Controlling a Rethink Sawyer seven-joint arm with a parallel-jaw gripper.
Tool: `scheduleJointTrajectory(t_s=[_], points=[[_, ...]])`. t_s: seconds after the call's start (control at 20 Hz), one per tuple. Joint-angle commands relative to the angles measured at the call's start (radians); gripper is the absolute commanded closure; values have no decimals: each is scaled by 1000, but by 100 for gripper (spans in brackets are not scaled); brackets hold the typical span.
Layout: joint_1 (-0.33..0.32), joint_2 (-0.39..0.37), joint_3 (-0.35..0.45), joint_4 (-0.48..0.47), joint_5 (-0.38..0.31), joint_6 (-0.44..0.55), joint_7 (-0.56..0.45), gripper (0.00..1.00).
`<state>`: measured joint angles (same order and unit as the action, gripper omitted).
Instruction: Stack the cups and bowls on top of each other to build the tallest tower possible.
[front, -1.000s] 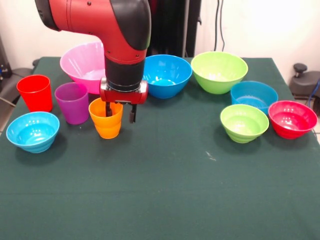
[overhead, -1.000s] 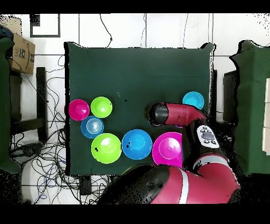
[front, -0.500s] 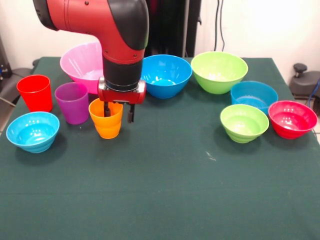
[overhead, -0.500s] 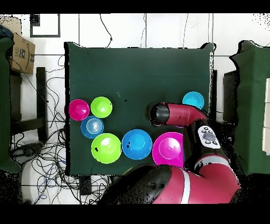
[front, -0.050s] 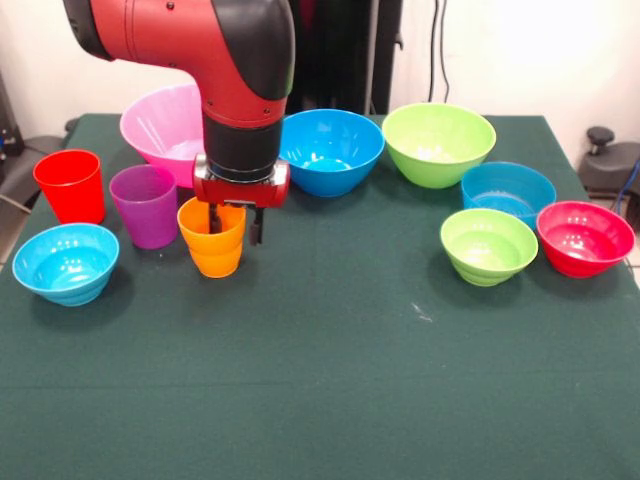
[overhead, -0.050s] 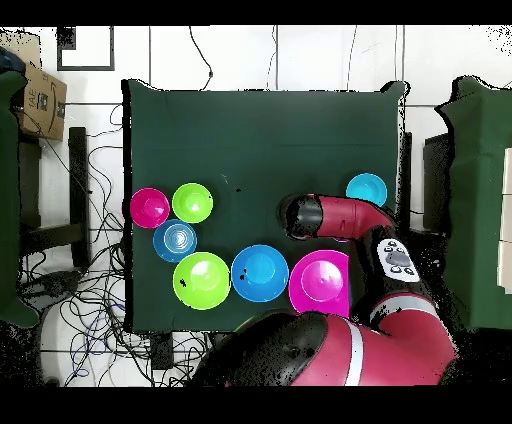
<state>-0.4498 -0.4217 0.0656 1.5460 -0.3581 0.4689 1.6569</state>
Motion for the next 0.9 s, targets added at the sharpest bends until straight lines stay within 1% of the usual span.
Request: scheduleJointTrajectory(t_s=[0.05,0.35,0.6,0.7,0.75,0.9], points=[[2,24,46,-45,18,-47,107,100],[2,24,45,-43,19,-24,97,100],[-5,29,51,-36,25,-26,100,100],[-6,37,53,-50,12,-62,99,100],[-11,35,58,-46,23,-44,96,100],[0,24,47,-25,21,-73,124,100]])
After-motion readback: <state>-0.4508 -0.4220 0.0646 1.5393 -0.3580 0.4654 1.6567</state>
